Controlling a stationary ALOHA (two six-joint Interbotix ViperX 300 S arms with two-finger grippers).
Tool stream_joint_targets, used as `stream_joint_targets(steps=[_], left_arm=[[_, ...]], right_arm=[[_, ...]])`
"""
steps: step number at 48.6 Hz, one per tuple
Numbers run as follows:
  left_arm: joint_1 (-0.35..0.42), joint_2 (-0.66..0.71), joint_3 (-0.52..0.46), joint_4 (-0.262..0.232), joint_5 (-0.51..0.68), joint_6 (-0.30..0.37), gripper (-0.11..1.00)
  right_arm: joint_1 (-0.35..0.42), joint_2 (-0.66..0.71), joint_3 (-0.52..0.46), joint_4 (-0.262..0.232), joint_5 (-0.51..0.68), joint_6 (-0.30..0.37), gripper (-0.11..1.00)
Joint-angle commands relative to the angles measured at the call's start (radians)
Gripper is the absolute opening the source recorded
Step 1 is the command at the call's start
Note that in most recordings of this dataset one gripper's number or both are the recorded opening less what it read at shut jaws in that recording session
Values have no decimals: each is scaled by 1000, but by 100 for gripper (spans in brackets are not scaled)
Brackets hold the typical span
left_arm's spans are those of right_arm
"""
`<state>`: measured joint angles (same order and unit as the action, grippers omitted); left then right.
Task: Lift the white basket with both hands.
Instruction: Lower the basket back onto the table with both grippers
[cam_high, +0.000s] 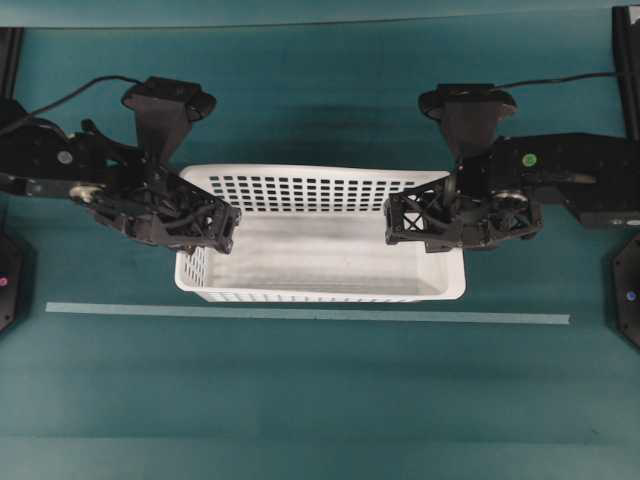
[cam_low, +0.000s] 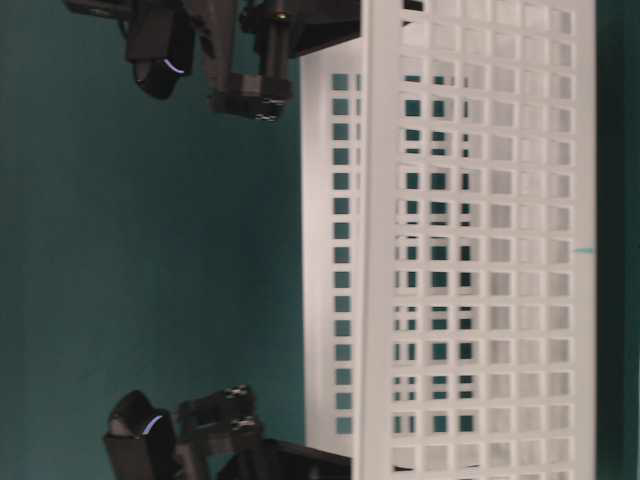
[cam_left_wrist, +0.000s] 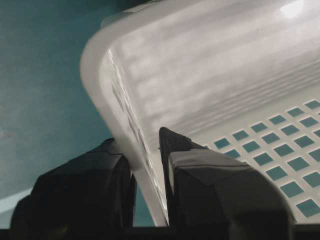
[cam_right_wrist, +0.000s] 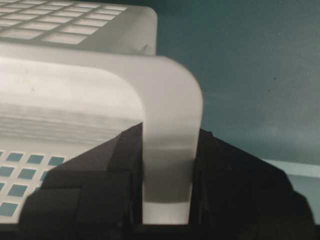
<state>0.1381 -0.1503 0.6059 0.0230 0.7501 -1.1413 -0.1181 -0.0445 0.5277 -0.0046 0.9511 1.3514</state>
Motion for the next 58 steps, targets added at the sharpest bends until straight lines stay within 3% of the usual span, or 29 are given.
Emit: stream_joint_targets(steps=[1, 22, 58], left_arm=[[0, 21, -15, 11, -49, 11, 13], [3, 41, 8, 11, -80, 11, 13], [3, 43, 38, 11, -87, 11, 13]], right_arm=[[26, 29, 2, 2, -40, -28, 18], [28, 43, 32, 2, -100, -26, 18], [32, 48, 35, 21, -98, -25, 18]])
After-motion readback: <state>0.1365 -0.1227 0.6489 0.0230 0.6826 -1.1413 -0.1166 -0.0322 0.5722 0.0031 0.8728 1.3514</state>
